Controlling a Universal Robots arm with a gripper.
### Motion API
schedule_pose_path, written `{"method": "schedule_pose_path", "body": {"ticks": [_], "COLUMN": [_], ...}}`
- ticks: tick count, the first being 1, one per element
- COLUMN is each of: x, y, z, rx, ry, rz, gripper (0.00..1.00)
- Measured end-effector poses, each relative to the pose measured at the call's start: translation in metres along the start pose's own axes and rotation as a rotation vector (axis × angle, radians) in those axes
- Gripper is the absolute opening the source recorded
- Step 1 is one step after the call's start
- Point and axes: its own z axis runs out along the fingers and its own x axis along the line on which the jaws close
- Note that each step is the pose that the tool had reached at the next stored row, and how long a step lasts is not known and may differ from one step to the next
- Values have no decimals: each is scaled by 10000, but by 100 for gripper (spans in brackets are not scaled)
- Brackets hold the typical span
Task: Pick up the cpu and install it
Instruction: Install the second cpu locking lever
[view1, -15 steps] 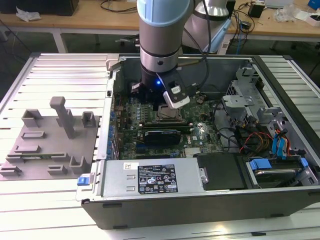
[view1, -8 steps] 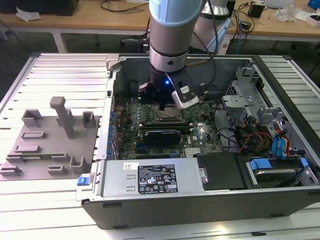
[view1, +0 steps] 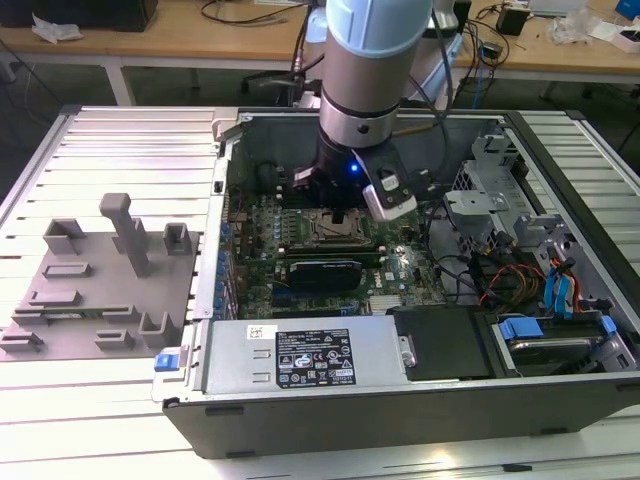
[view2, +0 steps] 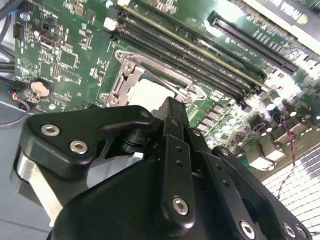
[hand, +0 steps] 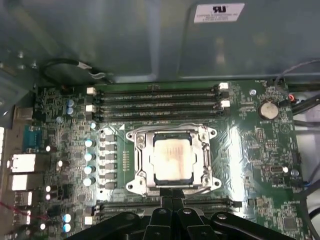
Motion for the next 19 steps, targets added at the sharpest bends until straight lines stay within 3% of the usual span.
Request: {"method": "schedule_pose_path", "body": {"ticks": [4,12,19], "x": [1,152,173], "y": [-72,-104,-113], "z": [4,133,175], "rx": [-1,1,1], "ry": [2,2,2], "rz": [4,5,6], "gripper": [11,11,11]}}
